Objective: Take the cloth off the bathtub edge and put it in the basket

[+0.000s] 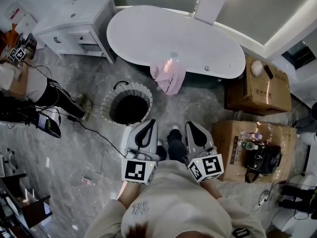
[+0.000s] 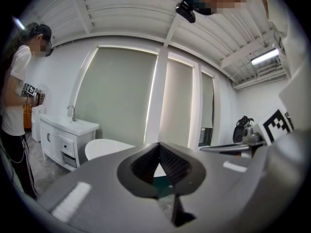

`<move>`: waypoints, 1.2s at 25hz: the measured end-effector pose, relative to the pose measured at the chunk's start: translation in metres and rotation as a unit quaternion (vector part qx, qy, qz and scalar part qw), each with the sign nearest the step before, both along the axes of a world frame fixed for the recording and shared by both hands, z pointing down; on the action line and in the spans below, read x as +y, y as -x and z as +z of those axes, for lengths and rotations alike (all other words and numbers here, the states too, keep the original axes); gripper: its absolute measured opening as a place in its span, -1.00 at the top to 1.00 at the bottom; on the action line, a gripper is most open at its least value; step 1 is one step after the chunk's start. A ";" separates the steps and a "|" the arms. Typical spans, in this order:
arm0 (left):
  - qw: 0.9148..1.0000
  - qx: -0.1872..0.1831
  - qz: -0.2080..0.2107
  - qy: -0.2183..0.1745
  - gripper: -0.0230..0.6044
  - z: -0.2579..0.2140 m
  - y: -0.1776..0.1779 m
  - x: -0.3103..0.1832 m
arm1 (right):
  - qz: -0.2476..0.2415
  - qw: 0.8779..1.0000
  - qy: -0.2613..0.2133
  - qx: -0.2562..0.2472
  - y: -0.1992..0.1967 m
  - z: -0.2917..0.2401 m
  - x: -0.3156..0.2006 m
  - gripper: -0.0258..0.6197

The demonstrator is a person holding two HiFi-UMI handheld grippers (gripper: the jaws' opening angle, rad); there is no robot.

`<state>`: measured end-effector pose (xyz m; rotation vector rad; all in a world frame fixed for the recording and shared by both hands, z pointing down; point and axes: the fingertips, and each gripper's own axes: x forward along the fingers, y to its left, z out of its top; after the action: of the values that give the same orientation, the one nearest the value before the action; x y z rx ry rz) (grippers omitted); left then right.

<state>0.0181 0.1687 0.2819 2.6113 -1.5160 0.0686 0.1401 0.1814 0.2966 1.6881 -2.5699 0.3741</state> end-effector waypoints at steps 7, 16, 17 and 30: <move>1.000 -0.001 -0.016 0.002 0.92 -0.004 -0.009 -0.032 | -0.008 1.000 0.003 0.002 -0.015 0.002 -0.035 0.92; 0.998 0.001 -0.056 -0.020 0.92 -0.015 -0.034 -0.098 | -0.040 0.999 -0.009 0.005 -0.050 -0.004 -0.105 0.92; 0.998 0.000 -0.061 -0.023 0.92 -0.016 -0.038 -0.104 | -0.043 0.999 -0.011 0.005 -0.055 -0.004 -0.111 0.92; 0.992 -0.015 -0.117 -0.039 0.93 -0.021 -0.065 -0.147 | -0.063 0.998 -0.009 -0.008 -0.101 0.002 -0.160 0.92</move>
<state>0.0827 0.0222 0.2611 2.4779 -1.8591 0.0286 0.2415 0.0211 0.2987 1.5244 -2.6821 0.3592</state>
